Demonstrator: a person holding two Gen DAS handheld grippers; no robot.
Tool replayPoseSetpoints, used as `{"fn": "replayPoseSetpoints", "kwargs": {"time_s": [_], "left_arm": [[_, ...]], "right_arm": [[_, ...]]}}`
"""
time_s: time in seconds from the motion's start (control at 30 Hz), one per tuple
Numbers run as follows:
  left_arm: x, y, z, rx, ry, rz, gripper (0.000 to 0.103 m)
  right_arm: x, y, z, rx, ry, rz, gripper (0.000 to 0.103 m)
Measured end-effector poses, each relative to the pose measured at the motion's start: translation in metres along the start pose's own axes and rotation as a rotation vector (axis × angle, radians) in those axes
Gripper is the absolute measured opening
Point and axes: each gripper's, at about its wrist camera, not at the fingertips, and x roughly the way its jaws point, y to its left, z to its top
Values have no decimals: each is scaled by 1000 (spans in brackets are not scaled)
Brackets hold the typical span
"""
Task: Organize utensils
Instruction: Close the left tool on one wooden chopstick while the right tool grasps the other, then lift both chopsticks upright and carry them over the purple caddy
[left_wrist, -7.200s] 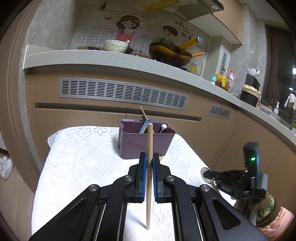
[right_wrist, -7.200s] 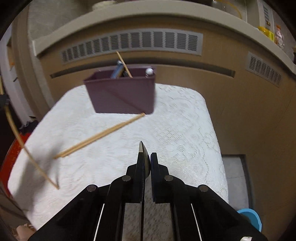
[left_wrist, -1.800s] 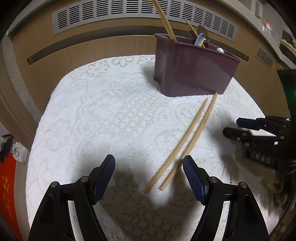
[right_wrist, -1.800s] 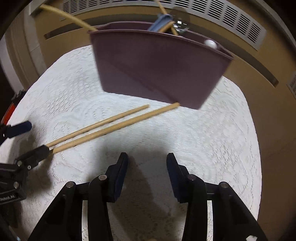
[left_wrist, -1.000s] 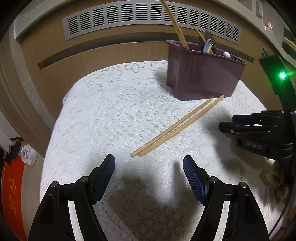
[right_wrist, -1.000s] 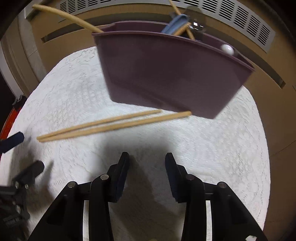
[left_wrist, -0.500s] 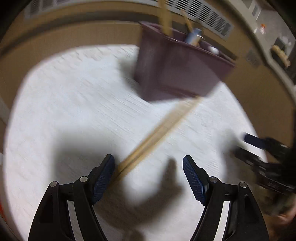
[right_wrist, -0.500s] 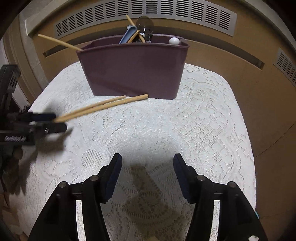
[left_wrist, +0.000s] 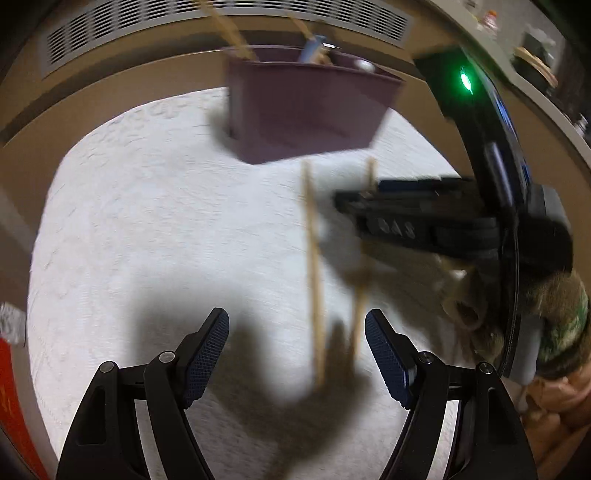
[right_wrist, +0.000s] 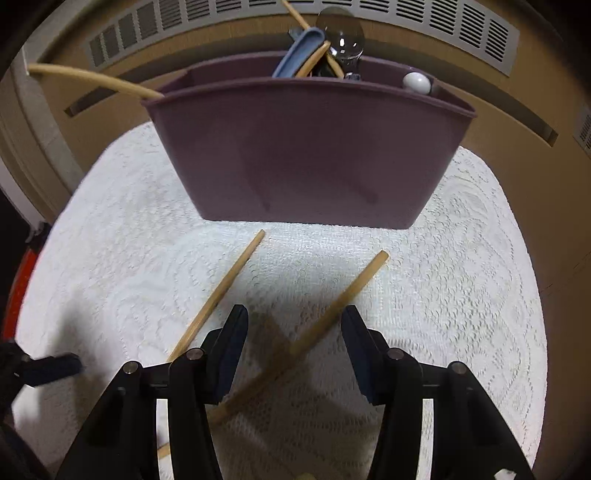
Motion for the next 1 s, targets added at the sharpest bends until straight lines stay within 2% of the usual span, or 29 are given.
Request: {"fn": "replayPoseSetpoints", "kwargs": {"time_s": [0.07,0.1,0.13,0.17,0.23,0.3,0.4,0.5,0.6,0.73,0.8,0.83,0.87,1.0], "left_arm": [[0,7,4,-16,-10,1,76],[0,8,7,-18,-17,5,76],[0,8,10,-17,-23,4,76],[4,7,17,-10,-30,-13,74],[10,1,29,3,-24,-42,66],[21,-4,41,25,-8,-44,51],[42,-18,57,79,34,11,37],[63,-24,74,97,87,58,30],[73,-33,84,137,109,104,29],[79,-39,92,162,141,118,29],[81,-43,94,179,152,126,19],[83,-46,96,175,152,122,16],[82,-47,95,171,139,120,6],[62,-46,76,111,20,89,6]], "right_arm": [[-1,2,-3,-44,-12,4,30],[-5,-1,-6,-55,-17,28,15],[-8,-5,-8,-53,-16,59,10],[-10,-11,-12,-52,-1,90,9],[-17,-24,-20,-62,-3,76,8],[-23,-40,-31,-55,-9,50,8],[-32,-60,-43,-24,-15,49,8],[-38,-73,-50,-13,-37,56,8],[-37,-82,-52,-4,-45,74,8],[-38,-88,-50,9,-59,106,10],[-39,-92,-48,35,-75,104,11],[-37,-92,-47,47,-77,103,13],[-35,-93,-44,66,-76,104,14],[-28,-88,-32,86,-66,101,25]]}}
